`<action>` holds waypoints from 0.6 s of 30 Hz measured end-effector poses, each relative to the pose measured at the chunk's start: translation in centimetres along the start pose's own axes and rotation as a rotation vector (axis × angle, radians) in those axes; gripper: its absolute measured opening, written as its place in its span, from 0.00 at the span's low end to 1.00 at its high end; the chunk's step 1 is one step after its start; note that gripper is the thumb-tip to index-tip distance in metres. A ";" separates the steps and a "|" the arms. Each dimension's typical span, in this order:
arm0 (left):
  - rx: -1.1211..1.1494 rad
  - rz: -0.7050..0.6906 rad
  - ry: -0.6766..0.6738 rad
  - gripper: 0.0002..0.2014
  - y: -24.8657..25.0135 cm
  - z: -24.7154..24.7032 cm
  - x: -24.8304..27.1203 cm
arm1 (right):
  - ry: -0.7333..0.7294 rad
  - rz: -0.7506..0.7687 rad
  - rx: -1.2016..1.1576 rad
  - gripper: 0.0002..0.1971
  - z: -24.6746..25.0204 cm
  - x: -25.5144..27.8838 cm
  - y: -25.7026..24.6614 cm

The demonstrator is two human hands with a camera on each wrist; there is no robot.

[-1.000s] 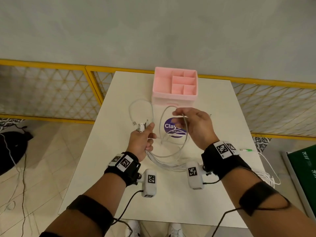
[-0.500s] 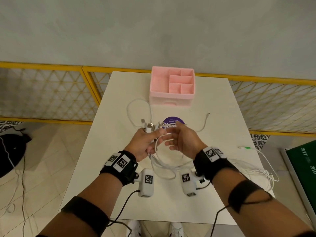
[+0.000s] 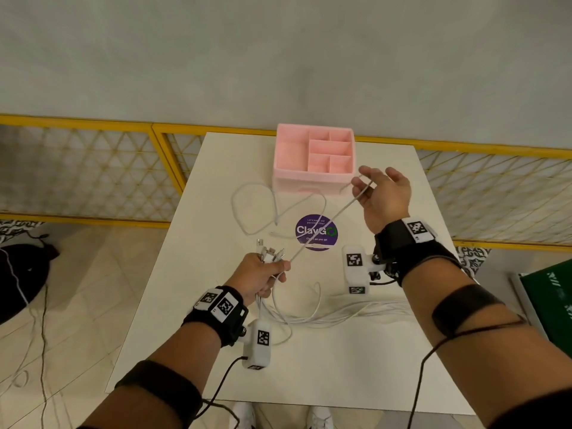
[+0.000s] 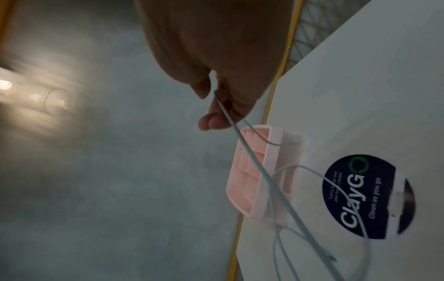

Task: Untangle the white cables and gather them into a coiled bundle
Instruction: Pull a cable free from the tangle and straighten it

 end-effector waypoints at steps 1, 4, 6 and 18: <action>0.000 0.021 0.041 0.06 -0.6 0.2 -0.1 | -0.009 -0.017 -0.010 0.19 0.2 -0.1 -0.4; 0.022 0.036 0.136 0.06 -1.7 0.4 -0.4 | -0.167 -0.080 0.085 0.09 0.5 0.6 -0.9; 0.052 0.000 0.173 0.07 -1.6 0.2 -0.6 | -0.295 -0.085 0.199 0.09 0.7 1.6 -0.9; 0.327 -0.094 0.101 0.13 4.4 -1.5 -0.8 | -0.665 -0.180 0.892 0.08 3.9 7.0 9.0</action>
Point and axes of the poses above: each hand's wrist, its own x-axis away from the middle knuckle, its own z-axis out of the back of the hand, y = z × x, the point moved 2 cm from there along -x, towards the middle knuckle, and after that the axes turned 7 degrees about -z, right-handed, at the moved point
